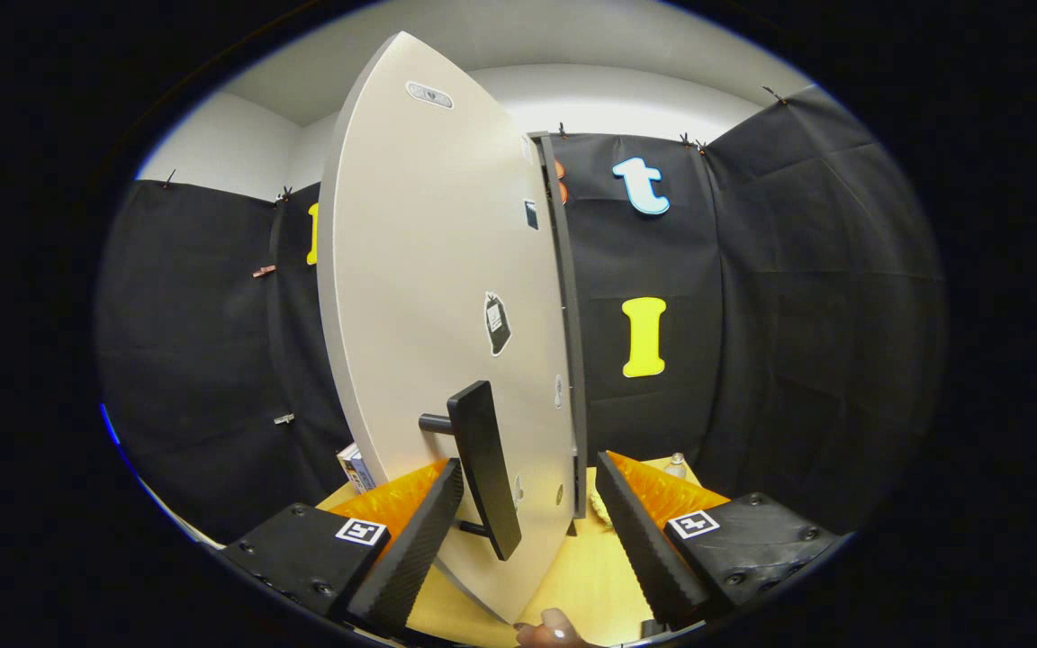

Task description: Open the shoe cabinet door, grab the shoes and put them into the shoe cabinet, then close the shoe cabinet door.

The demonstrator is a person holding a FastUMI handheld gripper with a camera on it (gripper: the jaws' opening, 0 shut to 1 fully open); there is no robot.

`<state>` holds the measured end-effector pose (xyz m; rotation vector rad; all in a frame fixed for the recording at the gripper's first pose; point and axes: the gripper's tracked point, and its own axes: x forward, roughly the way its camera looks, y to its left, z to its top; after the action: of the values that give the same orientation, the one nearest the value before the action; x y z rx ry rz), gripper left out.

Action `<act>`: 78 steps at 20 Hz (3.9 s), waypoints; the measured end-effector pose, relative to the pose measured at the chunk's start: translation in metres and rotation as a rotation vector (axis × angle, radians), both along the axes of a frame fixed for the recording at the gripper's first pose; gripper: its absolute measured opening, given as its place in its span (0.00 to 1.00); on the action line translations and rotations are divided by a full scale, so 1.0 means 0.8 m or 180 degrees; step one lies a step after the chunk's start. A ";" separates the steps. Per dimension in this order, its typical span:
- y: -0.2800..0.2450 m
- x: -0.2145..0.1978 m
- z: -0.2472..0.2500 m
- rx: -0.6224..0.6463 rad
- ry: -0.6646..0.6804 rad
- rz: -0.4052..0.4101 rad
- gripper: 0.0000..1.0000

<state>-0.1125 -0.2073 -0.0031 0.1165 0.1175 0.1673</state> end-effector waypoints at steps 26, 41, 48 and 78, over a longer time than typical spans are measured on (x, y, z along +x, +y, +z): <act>0.225 0.075 -0.005 -0.0040 -0.0177 0.0415 0.99; 0.218 0.073 -0.007 -0.0070 -0.0157 0.0278 0.99; 0.219 0.072 -0.004 -0.0087 -0.0200 0.0270 0.99; 0.209 0.074 0.003 -0.0135 -0.0289 0.0175 0.99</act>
<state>-0.0531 -0.0403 -0.0006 0.0632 0.0337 0.2245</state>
